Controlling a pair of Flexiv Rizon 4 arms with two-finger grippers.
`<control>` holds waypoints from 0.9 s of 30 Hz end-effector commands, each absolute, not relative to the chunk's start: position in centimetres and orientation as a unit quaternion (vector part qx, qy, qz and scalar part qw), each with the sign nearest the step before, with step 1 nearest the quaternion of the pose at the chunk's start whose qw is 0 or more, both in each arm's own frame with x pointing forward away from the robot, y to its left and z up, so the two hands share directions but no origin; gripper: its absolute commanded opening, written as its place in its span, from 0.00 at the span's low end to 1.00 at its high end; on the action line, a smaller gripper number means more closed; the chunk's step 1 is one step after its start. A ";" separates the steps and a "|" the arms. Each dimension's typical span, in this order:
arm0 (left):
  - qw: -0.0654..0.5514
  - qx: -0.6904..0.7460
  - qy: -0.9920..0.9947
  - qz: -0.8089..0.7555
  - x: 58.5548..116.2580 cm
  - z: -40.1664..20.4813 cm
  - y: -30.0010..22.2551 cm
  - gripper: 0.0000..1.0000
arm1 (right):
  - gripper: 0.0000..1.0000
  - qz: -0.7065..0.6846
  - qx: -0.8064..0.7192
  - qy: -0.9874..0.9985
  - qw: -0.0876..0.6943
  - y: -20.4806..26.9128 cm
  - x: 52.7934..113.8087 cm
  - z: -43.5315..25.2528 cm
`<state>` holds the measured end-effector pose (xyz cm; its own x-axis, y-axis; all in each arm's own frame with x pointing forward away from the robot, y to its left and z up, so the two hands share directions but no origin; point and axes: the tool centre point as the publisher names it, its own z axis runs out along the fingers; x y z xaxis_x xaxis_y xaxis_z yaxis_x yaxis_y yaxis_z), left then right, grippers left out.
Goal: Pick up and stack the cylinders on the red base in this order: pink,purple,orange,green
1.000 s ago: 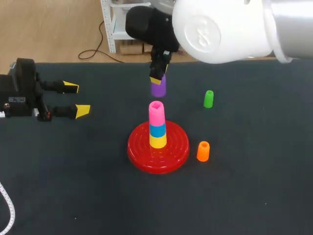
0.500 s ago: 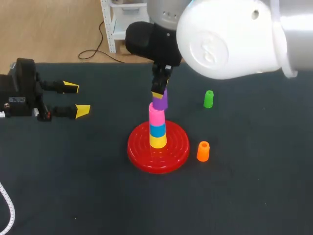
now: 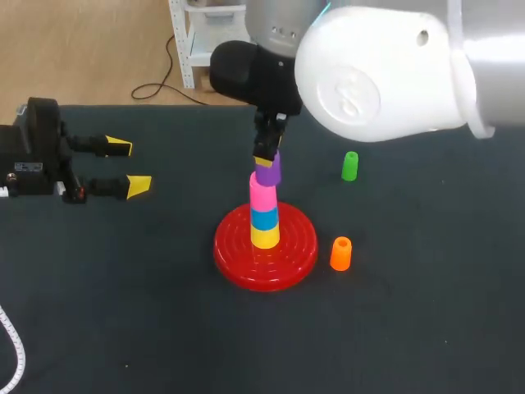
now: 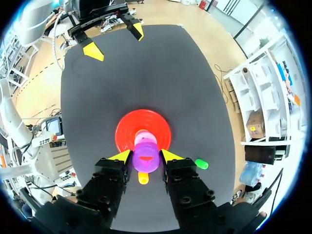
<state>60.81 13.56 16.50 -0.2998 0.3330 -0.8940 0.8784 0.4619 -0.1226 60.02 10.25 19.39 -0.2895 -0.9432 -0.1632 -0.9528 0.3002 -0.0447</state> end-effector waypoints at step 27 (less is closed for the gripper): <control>0.432 0.408 0.738 -0.319 60.8 16.3 13.5 1.00 | 0.00 0.028 -0.596 0.799 0.073 11.0 60.1 19.6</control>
<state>60.81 13.56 16.50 -0.2998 0.3330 -0.8940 0.8784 0.4619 -0.1226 60.28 11.12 19.55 -0.2786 -0.9492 -0.1462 -0.9571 0.2870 -0.0392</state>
